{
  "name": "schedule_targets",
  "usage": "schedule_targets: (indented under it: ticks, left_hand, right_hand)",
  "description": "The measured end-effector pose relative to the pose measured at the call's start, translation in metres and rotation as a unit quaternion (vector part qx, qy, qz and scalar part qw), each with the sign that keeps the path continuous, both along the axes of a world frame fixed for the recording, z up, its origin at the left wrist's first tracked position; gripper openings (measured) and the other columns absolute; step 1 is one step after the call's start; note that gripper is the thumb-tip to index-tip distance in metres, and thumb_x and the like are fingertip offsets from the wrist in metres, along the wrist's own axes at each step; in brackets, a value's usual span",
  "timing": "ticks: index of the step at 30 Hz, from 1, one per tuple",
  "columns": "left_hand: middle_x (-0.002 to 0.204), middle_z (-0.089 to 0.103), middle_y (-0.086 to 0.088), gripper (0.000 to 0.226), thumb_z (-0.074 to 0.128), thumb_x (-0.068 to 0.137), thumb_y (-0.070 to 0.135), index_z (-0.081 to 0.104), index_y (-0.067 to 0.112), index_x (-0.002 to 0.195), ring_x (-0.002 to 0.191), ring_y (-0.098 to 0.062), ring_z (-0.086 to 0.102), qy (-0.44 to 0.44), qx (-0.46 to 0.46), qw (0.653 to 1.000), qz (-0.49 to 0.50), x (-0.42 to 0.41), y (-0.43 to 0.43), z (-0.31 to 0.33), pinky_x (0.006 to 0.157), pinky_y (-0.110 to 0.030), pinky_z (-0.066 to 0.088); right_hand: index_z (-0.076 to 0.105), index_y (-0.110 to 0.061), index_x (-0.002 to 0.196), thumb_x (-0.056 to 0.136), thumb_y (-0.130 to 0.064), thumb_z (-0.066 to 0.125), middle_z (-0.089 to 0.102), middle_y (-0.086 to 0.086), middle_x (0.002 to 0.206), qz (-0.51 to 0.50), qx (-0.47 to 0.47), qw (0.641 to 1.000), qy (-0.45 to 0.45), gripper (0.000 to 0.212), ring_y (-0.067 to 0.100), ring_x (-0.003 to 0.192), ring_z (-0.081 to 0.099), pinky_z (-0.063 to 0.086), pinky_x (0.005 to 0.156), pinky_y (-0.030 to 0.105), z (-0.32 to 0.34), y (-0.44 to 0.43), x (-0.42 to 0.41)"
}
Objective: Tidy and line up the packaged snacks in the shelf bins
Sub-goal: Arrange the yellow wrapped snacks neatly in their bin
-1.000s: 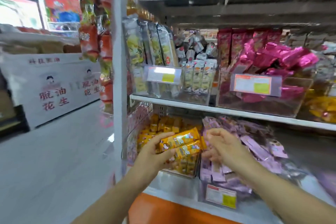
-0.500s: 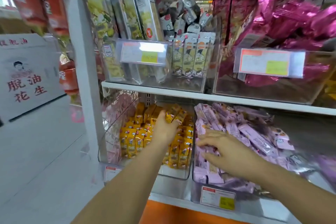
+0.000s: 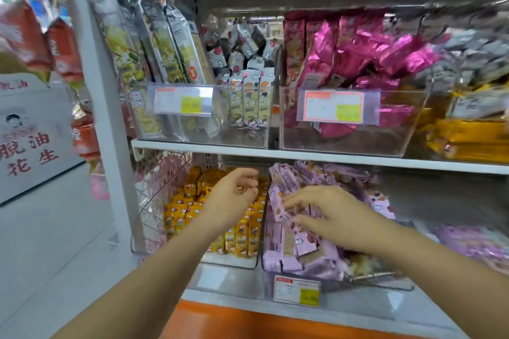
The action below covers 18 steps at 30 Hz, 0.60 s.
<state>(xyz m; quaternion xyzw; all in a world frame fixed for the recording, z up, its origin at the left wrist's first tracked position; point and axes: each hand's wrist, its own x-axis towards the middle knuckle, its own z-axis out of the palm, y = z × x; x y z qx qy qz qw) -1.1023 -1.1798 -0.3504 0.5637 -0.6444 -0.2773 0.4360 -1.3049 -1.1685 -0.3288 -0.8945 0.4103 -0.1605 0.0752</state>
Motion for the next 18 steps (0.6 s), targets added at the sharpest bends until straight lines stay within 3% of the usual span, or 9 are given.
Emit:
schedule_targets:
  ticks: [2, 4, 7, 9, 11, 15, 18]
  left_hand:
    - [0.094, 0.062, 0.012, 0.018, 0.057, 0.093, 0.014, 0.061, 0.030, 0.101, 0.085, -0.008, 0.061, -0.021, -0.019, 0.998, -0.047, -0.013, 0.015, 0.020, 0.064, -0.005, 0.043]
    - [0.094, 0.064, 0.011, 0.016, 0.058, 0.094, 0.020, 0.061, 0.035, 0.092, 0.090, -0.010, 0.063, -0.044, -0.034, 0.994, -0.092, -0.029, 0.032, 0.044, 0.069, -0.008, 0.044]
    - [0.102, 0.066, 0.009, 0.013, 0.057, 0.094, 0.025, 0.062, 0.036, 0.099, 0.092, -0.008, 0.064, -0.070, -0.064, 0.982, -0.166, -0.060, 0.055, 0.079, 0.079, -0.019, 0.048]
    - [0.104, 0.067, 0.007, 0.014, 0.057, 0.094, 0.023, 0.062, 0.034, 0.101, 0.094, -0.010, 0.066, -0.069, -0.095, 0.971, -0.210, -0.085, 0.065, 0.100, 0.087, -0.027, 0.050]
    - [0.103, 0.068, 0.004, 0.015, 0.057, 0.094, 0.020, 0.062, 0.033, 0.099, 0.093, -0.010, 0.066, -0.075, -0.126, 0.961, -0.235, -0.112, 0.070, 0.118, 0.089, -0.027, 0.051]
    - [0.099, 0.069, 0.004, 0.014, 0.057, 0.094, 0.015, 0.063, 0.025, 0.103, 0.089, -0.008, 0.066, -0.090, -0.183, 0.946, -0.250, -0.160, 0.068, 0.147, 0.083, -0.020, 0.052]
    - [0.099, 0.069, 0.005, 0.015, 0.056, 0.094, 0.014, 0.064, 0.023, 0.102, 0.089, -0.008, 0.067, -0.085, -0.212, 0.941, -0.248, -0.195, 0.055, 0.165, 0.085, -0.024, 0.053]
  right_hand:
    - [0.062, -0.032, 0.121, 0.093, -0.032, 0.057, 0.059, -0.017, 0.124, -0.014, -0.012, 1.000, -0.011, 0.028, 0.001, 0.112, 0.052, 0.038, 0.095, 0.017, 0.015, 0.013, -0.014]
    - [0.063, -0.031, 0.119, 0.092, -0.031, 0.058, 0.060, -0.018, 0.121, -0.035, -0.025, 0.998, -0.035, 0.027, -0.002, 0.108, 0.053, 0.037, 0.088, 0.011, 0.030, 0.028, -0.033]
    - [0.067, -0.030, 0.112, 0.091, -0.029, 0.060, 0.066, -0.017, 0.109, -0.076, -0.048, 0.994, -0.070, 0.022, -0.007, 0.087, 0.055, 0.040, 0.073, 0.005, 0.052, 0.048, -0.068]
    - [0.069, -0.025, 0.106, 0.089, -0.026, 0.062, 0.069, -0.012, 0.100, -0.106, -0.071, 0.987, -0.102, 0.018, -0.003, 0.084, 0.060, 0.047, 0.077, 0.014, 0.064, 0.060, -0.095]
    - [0.070, -0.023, 0.101, 0.088, -0.023, 0.064, 0.069, -0.012, 0.096, -0.143, -0.109, 0.974, -0.135, 0.015, -0.002, 0.086, 0.061, 0.046, 0.081, 0.013, 0.074, 0.067, -0.121]
    - [0.068, -0.025, 0.089, 0.087, -0.015, 0.064, 0.066, -0.014, 0.082, -0.214, -0.187, 0.915, -0.287, 0.011, -0.004, 0.076, 0.059, 0.040, 0.071, 0.001, 0.088, 0.068, -0.164]
    - [0.065, -0.026, 0.086, 0.087, -0.011, 0.063, 0.065, -0.016, 0.083, -0.246, -0.264, 0.849, -0.387, 0.015, -0.002, 0.074, 0.059, 0.044, 0.071, 0.013, 0.084, 0.059, -0.189]
